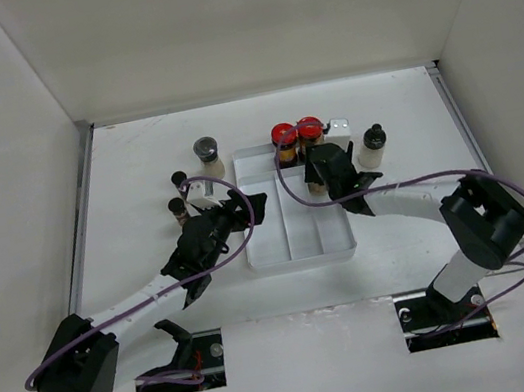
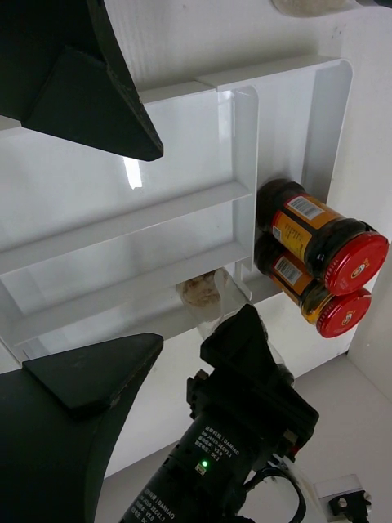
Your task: Organize the condiment bottles
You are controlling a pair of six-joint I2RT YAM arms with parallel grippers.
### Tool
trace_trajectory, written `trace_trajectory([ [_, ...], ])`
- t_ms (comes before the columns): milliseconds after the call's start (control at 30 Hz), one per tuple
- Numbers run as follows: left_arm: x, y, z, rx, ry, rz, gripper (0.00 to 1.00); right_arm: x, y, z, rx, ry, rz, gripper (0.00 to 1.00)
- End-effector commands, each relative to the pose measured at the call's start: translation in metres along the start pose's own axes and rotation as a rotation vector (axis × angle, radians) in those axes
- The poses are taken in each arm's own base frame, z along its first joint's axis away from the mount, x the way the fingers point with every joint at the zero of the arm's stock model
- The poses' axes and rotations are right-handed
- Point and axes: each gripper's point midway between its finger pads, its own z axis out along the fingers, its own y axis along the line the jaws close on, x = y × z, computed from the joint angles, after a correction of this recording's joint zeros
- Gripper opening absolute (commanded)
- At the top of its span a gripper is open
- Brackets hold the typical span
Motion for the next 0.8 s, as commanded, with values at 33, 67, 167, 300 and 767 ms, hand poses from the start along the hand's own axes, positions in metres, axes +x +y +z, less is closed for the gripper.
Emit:
trace_trajectory([
  [33, -0.014, -0.012, -0.002, 0.048, -0.053, -0.015, 0.88, -0.044, 0.021, 0.005, -0.038, -0.133, 0.081, 0.67],
  [67, -0.012, -0.01, -0.002, 0.044, -0.05, -0.016, 0.88, -0.046, 0.021, 0.004, -0.038, -0.136, 0.077, 0.74],
  [167, -0.01, -0.007, 0.0, 0.035, -0.04, -0.021, 0.88, -0.058, 0.02, -0.006, -0.054, -0.161, 0.077, 0.85],
  [300, -0.011, -0.01, -0.001, 0.044, -0.045, -0.017, 0.88, -0.085, 0.006, -0.031, -0.069, -0.215, 0.099, 0.89],
  [767, -0.007, -0.012, 0.001, 0.048, -0.032, -0.016, 0.88, -0.096, -0.124, 0.019, 0.285, -0.134, 0.1, 0.91],
])
